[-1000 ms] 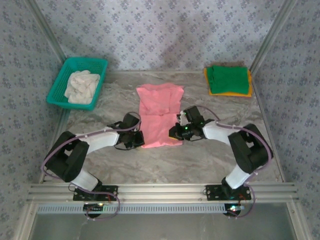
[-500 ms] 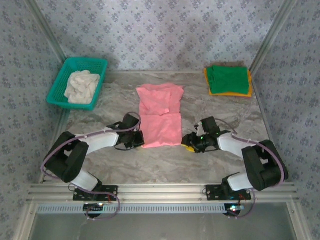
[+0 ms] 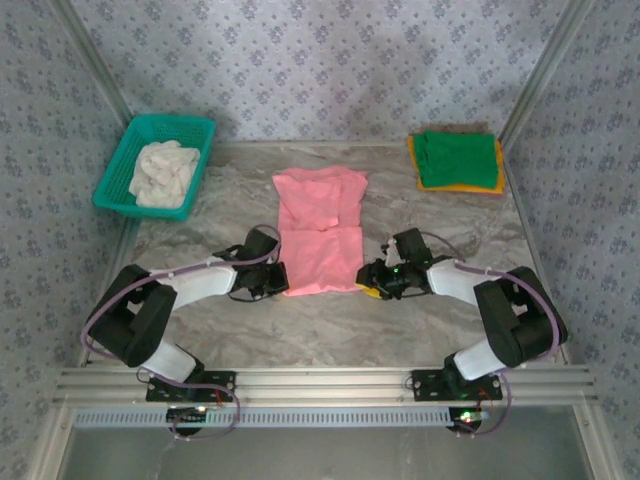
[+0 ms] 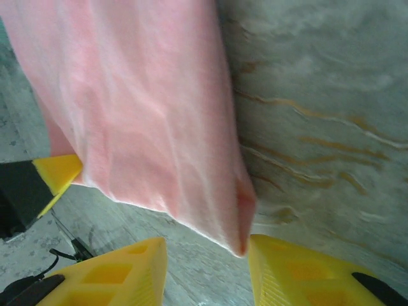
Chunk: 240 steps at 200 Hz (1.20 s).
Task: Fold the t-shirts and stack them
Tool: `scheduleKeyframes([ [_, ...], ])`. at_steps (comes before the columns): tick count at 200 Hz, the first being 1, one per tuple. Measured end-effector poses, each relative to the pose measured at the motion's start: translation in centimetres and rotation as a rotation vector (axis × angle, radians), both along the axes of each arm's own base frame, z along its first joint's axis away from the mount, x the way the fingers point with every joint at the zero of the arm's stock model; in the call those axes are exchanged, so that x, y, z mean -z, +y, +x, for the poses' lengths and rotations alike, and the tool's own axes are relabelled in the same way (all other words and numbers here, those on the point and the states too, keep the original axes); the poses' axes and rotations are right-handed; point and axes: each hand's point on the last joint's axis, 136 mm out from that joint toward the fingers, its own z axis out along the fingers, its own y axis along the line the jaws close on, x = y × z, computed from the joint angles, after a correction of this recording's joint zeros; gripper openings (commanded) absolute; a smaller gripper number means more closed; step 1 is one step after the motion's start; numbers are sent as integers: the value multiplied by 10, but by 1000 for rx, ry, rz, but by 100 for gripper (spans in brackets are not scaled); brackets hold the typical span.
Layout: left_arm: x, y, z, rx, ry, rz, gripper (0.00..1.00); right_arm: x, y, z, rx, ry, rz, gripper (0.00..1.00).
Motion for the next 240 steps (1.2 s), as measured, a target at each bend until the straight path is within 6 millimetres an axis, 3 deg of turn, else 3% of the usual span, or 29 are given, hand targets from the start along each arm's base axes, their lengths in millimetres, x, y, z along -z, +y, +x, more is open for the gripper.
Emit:
scheduleKeyframes([
  [86,0,0,0,0,0,1,0,13,-1,3,9,25,-21,39],
  [114,0,0,0,0,0,1,0,18,1,2,9,45,-22,17],
  [146,0,0,0,0,-1,0,0,19,4,6,8,37,-28,0],
  [207,-9,2,-2,29,-50,-12,0,11,7,13,-9,-3,-38,0],
  [240,0,7,-20,56,-50,2,0,18,4,-15,-39,7,-55,0],
])
